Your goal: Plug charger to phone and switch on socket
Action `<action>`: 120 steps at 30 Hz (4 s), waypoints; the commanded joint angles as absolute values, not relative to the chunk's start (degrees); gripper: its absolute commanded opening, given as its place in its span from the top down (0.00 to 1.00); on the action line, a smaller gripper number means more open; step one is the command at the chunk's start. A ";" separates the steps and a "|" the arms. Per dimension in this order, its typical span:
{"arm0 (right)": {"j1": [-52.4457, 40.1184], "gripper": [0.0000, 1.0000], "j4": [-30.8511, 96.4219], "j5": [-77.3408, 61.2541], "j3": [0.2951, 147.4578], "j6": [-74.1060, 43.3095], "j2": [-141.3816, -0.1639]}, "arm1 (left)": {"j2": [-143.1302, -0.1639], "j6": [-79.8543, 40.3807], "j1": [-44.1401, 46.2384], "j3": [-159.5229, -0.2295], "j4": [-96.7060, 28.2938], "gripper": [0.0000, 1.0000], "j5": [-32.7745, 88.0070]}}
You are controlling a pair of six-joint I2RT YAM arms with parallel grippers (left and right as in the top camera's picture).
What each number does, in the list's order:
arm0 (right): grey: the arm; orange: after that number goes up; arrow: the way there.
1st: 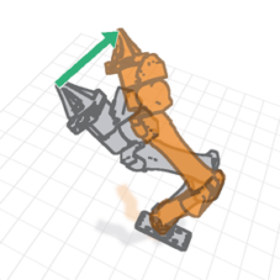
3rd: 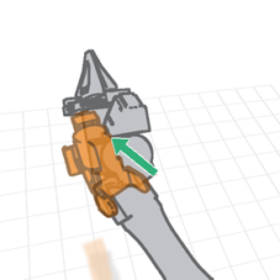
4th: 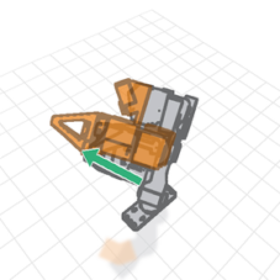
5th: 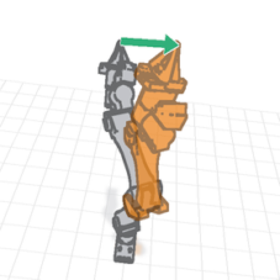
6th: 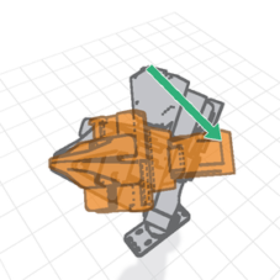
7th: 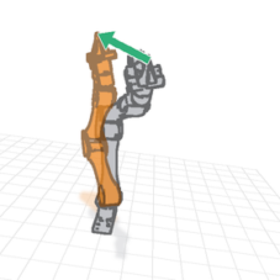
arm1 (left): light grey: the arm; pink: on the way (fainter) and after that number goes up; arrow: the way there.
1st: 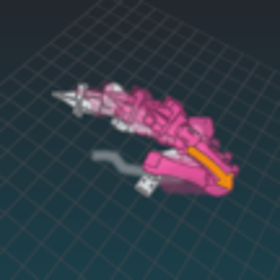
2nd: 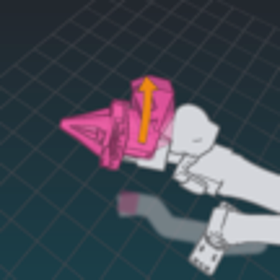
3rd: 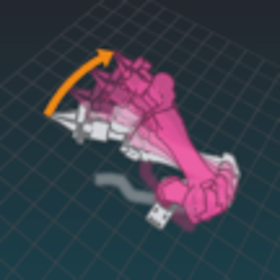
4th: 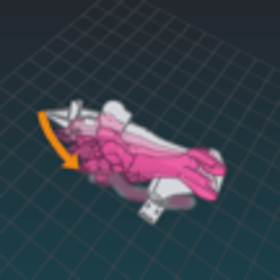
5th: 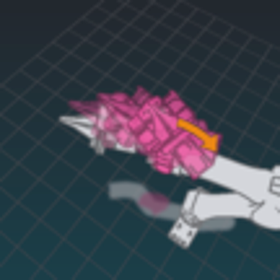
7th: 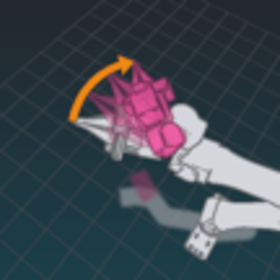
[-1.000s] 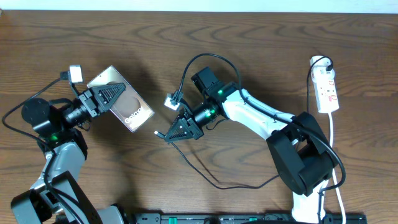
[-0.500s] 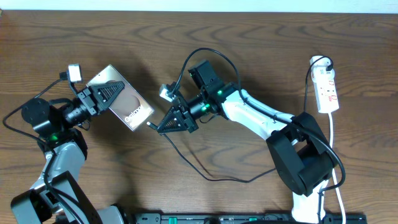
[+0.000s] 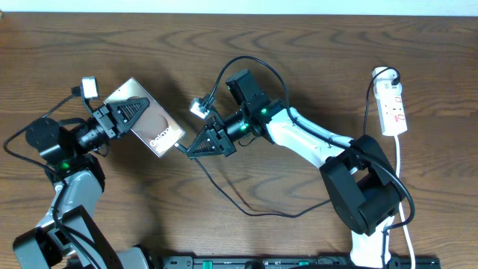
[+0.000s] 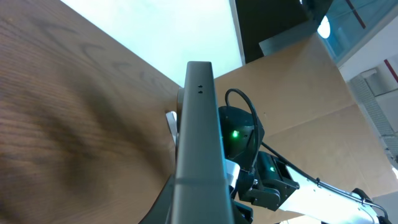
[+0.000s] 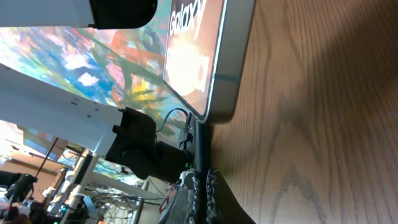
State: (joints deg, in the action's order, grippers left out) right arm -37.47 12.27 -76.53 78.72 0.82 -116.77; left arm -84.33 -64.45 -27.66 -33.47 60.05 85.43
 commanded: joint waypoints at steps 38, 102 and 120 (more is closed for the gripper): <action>-38.02 0.99 11.35 -78.19 78.83 0.01 -116.38 | -84.03 -61.52 -27.79 -33.98 60.55 0.93 86.39; -38.24 0.99 -9.74 -70.30 78.83 -22.50 -116.38 | -84.03 -61.52 -24.49 -33.98 60.58 0.93 90.00; -38.06 0.96 -9.80 -70.17 78.83 -22.74 -116.38 | -84.03 -59.79 -22.04 -33.98 60.58 0.93 89.95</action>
